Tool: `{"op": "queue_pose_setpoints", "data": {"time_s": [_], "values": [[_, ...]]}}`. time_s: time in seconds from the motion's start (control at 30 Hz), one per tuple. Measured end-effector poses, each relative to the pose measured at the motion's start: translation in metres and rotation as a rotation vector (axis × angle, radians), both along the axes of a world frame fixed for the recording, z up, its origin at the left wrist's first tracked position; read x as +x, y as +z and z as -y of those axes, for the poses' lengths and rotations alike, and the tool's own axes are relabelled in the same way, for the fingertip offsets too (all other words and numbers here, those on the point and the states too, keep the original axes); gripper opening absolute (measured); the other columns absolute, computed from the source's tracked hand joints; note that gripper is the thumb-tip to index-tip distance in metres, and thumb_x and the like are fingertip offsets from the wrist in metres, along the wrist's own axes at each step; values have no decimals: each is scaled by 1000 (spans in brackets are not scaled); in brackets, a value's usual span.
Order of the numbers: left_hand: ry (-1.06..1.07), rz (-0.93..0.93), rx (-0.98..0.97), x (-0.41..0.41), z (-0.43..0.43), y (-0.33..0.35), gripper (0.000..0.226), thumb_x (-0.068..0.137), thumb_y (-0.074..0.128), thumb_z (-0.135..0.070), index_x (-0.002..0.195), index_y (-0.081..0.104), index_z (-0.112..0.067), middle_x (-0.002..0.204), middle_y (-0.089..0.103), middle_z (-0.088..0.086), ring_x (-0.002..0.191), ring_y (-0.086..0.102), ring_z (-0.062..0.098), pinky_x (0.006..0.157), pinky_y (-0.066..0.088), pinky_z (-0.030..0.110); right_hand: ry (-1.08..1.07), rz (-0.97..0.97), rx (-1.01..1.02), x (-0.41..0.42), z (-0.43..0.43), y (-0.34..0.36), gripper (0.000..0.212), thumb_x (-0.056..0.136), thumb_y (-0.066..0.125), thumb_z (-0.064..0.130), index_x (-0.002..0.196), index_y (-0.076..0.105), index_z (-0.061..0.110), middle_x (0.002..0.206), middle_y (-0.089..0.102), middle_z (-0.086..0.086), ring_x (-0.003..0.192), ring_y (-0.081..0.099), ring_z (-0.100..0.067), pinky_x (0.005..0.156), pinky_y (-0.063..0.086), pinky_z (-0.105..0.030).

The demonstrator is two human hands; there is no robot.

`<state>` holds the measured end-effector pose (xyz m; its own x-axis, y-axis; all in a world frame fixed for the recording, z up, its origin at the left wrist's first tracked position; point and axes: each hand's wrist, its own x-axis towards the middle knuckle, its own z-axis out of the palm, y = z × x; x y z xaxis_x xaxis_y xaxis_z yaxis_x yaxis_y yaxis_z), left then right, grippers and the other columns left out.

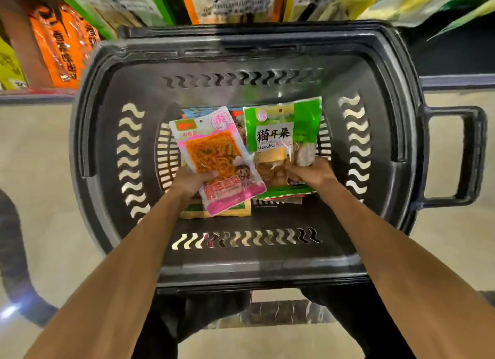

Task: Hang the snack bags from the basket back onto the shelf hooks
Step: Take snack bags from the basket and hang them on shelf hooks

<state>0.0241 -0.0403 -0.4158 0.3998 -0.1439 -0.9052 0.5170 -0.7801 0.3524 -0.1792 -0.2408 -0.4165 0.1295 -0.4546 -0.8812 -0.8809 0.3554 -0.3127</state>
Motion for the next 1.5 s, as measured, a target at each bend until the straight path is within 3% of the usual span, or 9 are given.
{"op": "queue_pose_setpoints", "data": {"time_s": [0.2, 0.3, 0.53, 0.8, 0.93, 1.07, 1.2, 1.4, 1.5], "values": [[-31, 26, -61, -18, 3, 63, 27, 89, 71, -12, 116, 66, -10, 103, 68, -1, 90, 65, 14, 87, 52, 32, 108, -76, -183, -14, -11, 52, 32, 78, 78, 45, 83, 69, 15, 94, 72, -11, 81, 63, -21, 71, 50, -32], [-39, 51, -47, -16, -11, 112, 27, 91, 69, -14, 117, 66, -7, 106, 69, 4, 93, 69, 19, 85, 55, 33, 95, -94, -170, -20, -15, 100, 42, 79, 77, 48, 99, 71, 11, 94, 71, -7, 87, 67, -23, 72, 50, -29], [-15, 181, -130, -15, -44, 276, 19, 96, 63, -29, 113, 63, -22, 100, 71, -3, 89, 69, 15, 90, 56, 45, 115, 109, -293, -7, -25, 267, 22, 88, 69, 41, 69, 61, 32, 81, 69, -1, 79, 66, -20, 72, 51, -32], [22, 342, -326, 8, -54, 475, 31, 92, 65, -31, 119, 66, -15, 100, 75, -6, 85, 74, 9, 81, 60, 36, 102, 336, -423, 32, -20, 470, 8, 86, 72, 37, 87, 68, 31, 83, 69, 11, 84, 64, -11, 77, 48, -29], [129, 474, -454, 26, -50, 569, 17, 95, 63, -14, 111, 65, -15, 80, 74, -21, 76, 71, -2, 64, 55, 13, 103, 497, -438, 48, -25, 563, 7, 90, 71, 22, 97, 70, 24, 89, 69, 11, 92, 65, -8, 65, 42, -13], [286, 606, -611, 32, -61, 658, 24, 93, 65, -14, 117, 66, -13, 99, 77, -5, 91, 73, 12, 80, 59, 26, 100, 658, -484, 50, -42, 651, 27, 91, 70, 16, 88, 57, 39, 85, 64, 19, 74, 61, 15, 61, 40, 0], [343, 692, -747, 35, -88, 725, 32, 86, 73, -23, 115, 68, -12, 107, 75, 4, 97, 72, 21, 88, 55, 36, 73, 727, -560, 41, -59, 713, 14, 88, 72, 28, 85, 60, 32, 80, 66, 13, 76, 61, -6, 61, 42, -16], [421, 806, -821, 36, -113, 777, 11, 91, 65, -7, 95, 69, -17, 80, 76, -12, 74, 71, 3, 67, 56, 19, 43, 870, -665, 40, -84, 789, 9, 86, 73, 24, 80, 66, 28, 64, 67, 20, 61, 60, 9, 55, 42, -9], [432, 801, -856, 37, -123, 790, 8, 90, 67, -14, 96, 72, -17, 92, 77, -1, 85, 73, 18, 77, 58, 35, 17, 905, -707, 40, -92, 807, 10, 86, 74, 25, 81, 68, 31, 78, 70, 16, 71, 62, 6, 63, 44, -15]]}}
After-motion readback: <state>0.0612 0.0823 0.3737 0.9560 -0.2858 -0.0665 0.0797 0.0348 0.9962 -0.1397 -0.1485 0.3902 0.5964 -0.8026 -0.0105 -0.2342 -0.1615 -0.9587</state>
